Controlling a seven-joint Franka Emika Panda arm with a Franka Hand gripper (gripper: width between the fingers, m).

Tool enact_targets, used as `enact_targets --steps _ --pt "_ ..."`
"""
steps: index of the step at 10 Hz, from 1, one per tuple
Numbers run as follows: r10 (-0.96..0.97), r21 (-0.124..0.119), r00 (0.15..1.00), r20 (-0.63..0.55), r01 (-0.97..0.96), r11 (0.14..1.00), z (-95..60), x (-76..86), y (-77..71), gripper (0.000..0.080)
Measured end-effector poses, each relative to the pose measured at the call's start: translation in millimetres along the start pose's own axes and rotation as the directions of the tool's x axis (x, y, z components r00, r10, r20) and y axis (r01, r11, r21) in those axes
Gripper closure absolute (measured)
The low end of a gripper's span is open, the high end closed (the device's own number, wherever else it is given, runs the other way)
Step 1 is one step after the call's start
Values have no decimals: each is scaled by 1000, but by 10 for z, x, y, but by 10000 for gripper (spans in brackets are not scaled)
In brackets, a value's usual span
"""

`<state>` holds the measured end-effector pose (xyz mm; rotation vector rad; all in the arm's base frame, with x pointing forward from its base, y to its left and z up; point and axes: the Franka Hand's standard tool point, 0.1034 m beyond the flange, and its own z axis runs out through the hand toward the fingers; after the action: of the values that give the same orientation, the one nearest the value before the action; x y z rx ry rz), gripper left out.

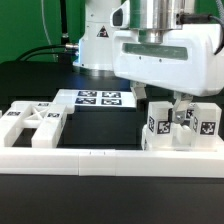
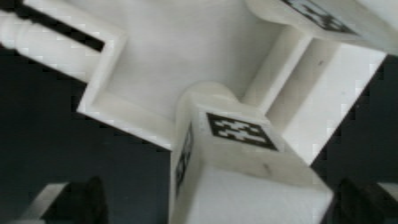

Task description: Assemble chair

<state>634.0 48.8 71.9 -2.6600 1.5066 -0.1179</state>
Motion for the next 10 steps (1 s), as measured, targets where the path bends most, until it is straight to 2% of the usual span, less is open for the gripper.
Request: enact_targets --steps 2,5,7,10 --pt "-212 -1 977 -1 212 977 -16 27 -11 151" --pt "-473 -6 881 -5 473 881 -5 142 51 151" --pt "-580 -17 814 -6 580 814 -17 123 29 151" --pt "-708 -12 706 -16 708 706 -77 181 -37 151"
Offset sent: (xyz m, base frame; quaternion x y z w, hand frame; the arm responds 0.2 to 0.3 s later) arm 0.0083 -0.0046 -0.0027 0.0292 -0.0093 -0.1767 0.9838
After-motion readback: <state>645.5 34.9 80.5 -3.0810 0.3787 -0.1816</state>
